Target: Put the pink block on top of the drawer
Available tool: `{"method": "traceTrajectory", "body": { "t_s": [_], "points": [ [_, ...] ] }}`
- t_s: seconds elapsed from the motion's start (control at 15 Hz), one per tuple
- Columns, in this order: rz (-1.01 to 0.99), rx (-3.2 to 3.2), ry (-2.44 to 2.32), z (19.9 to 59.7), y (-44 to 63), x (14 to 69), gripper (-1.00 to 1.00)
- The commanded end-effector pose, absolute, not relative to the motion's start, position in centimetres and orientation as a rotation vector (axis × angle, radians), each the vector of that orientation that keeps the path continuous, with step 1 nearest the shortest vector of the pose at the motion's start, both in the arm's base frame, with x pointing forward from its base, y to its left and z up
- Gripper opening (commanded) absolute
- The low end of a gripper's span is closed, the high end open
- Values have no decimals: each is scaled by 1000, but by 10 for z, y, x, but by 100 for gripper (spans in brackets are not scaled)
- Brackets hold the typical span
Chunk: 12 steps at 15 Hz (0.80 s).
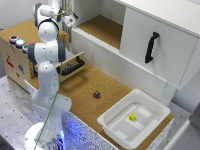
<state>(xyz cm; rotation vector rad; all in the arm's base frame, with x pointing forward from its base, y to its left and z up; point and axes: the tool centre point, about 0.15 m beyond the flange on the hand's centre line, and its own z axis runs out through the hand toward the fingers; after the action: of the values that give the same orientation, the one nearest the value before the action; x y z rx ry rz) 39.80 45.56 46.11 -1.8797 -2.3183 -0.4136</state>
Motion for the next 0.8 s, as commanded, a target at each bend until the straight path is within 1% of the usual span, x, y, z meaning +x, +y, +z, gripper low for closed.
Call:
{"method": "traceTrajectory", "body": {
  "t_s": [0.0,0.13,0.4,0.73],
  "points": [
    [-553,-1971,-2335,508,420,357,100],
    [-561,-2000,-2344,507,396,336,100],
    [-482,-2210,-2216,483,334,313,100],
    [-512,-2600,-1571,455,214,311,100]
  ]
}}
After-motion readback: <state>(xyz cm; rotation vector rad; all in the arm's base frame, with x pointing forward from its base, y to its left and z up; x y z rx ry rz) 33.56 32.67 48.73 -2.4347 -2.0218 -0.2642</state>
